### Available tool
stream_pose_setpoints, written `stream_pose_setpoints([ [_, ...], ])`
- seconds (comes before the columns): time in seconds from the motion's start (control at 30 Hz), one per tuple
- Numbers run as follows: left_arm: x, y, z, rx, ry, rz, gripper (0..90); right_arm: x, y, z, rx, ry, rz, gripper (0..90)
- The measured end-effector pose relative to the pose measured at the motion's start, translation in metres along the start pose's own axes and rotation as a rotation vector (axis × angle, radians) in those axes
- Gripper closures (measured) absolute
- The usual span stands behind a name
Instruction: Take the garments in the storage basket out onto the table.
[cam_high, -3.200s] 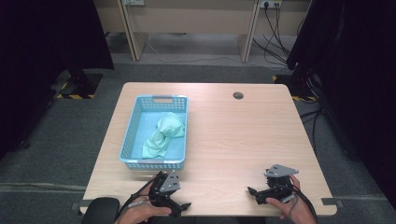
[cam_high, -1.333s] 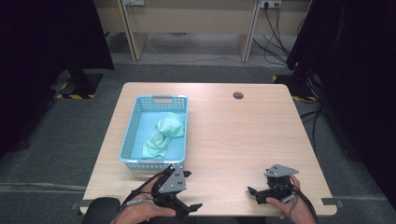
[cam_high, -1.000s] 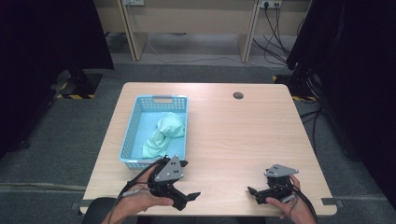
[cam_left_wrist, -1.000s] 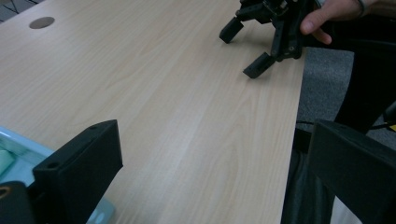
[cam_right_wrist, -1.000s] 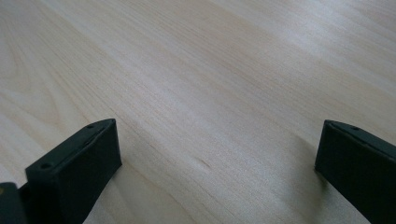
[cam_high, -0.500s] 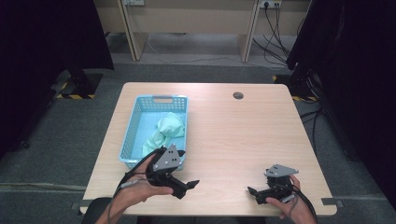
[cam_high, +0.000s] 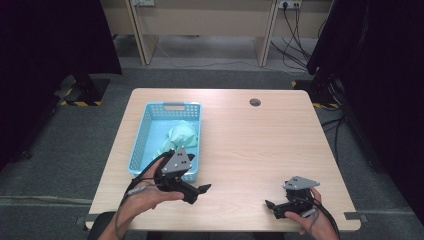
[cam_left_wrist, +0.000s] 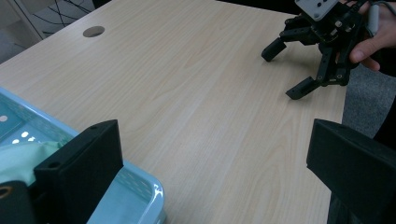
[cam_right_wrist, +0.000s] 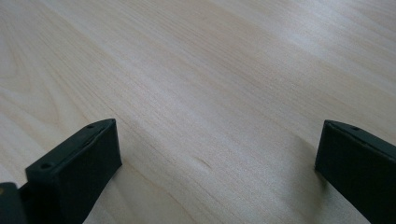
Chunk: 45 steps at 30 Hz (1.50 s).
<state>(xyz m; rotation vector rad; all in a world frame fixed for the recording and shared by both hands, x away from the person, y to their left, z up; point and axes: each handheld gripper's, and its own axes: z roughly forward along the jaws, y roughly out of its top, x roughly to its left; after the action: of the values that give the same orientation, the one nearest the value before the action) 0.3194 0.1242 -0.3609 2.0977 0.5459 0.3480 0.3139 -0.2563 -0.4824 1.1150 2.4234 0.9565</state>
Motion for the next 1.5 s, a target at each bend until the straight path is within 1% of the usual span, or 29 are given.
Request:
stream_pose_setpoints([
  [0.17,0.005,0.002,-0.001,0.006,0.015,-0.005,2.8,0.000,0.000,0.000,0.000,0.000,0.001,0.3],
  [0.3,0.011,0.004,-0.002,0.003,0.029,-0.025,2.8,0.000,0.000,0.000,0.000,0.000,-0.001,0.3],
  [0.4,0.015,0.007,-0.003,0.001,0.040,-0.029,2.9,0.000,0.000,0.000,0.000,0.000,0.000,0.3],
  [0.6,0.023,0.010,-0.003,-0.003,0.044,-0.040,2.9,0.000,0.000,0.000,0.000,0.000,0.000,0.3],
  [0.63,0.026,0.009,-0.003,0.000,0.053,-0.048,3.1,0.000,0.000,0.000,0.000,0.000,0.000,0.3],
  [0.67,0.032,0.007,-0.003,0.005,0.085,-0.062,3.1,0.000,0.000,0.000,0.000,0.000,0.000,0.3],
  [0.73,0.032,0.007,-0.003,0.005,0.085,-0.062,3.1,0.000,0.000,0.000,0.000,0.000,0.000,0.3],
  [0.77,0.041,0.005,-0.003,0.012,0.109,-0.083,3.1,0.000,0.000,0.000,0.000,0.000,0.000,0.4],
  [0.83,0.041,0.005,-0.003,0.012,0.109,-0.083,3.1,0.000,0.000,0.000,0.000,0.000,0.000,0.4],
  [0.87,0.049,0.004,-0.001,0.014,0.128,-0.098,3.1,0.000,0.000,0.000,0.000,0.000,0.000,0.3],
  [0.93,0.049,0.004,-0.001,0.014,0.128,-0.098,3.2,0.000,0.000,0.000,0.000,0.001,0.000,0.3],
  [0.97,0.056,0.004,0.000,0.019,0.142,-0.109,3.2,0.000,0.000,0.000,0.000,0.001,0.000,0.3],
  [1.0,0.056,0.004,0.000,0.019,0.142,-0.109,3.3,0.000,0.000,0.000,0.000,0.001,0.000,0.3],
  [1.03,0.061,0.004,0.001,0.032,0.157,-0.105,3.3,0.000,0.000,0.000,0.000,0.001,0.000,0.3],
  [1.1,0.061,0.004,0.001,0.032,0.157,-0.105,3.3,0.000,0.000,0.000,0.000,0.000,0.000,0.3],
  [1.13,0.067,0.002,0.004,0.034,0.154,-0.114,3.3,0.000,0.000,0.000,0.000,0.000,0.000,0.3],
  [1.17,0.067,0.002,0.004,0.034,0.154,-0.114,3.6,0.000,0.000,0.000,0.000,0.000,0.000,0.3],
  [1.2,0.078,-0.001,0.008,0.056,0.187,-0.128,3.6,0.000,0.000,0.000,0.000,0.001,0.000,0.3],
  [1.33,0.078,-0.001,0.008,0.056,0.187,-0.128,3.6,0.000,0.000,0.000,0.000,0.000,0.000,0.3],
  [1.37,0.083,-0.002,0.012,0.055,0.182,-0.146,3.6,0.000,0.000,0.000,0.000,0.000,0.000,0.3],
  [1.4,0.083,-0.002,0.012,0.055,0.182,-0.146,3.7,0.000,0.000,0.000,0.000,0.000,0.000,0.3],
  [1.43,0.088,-0.004,0.015,0.064,0.190,-0.157,3.7,0.000,0.000,0.000,0.000,0.001,0.000,0.3],
  [1.5,0.088,-0.004,0.015,0.064,0.190,-0.157,3.8,0.000,0.000,0.000,0.000,0.001,0.001,0.3],
])
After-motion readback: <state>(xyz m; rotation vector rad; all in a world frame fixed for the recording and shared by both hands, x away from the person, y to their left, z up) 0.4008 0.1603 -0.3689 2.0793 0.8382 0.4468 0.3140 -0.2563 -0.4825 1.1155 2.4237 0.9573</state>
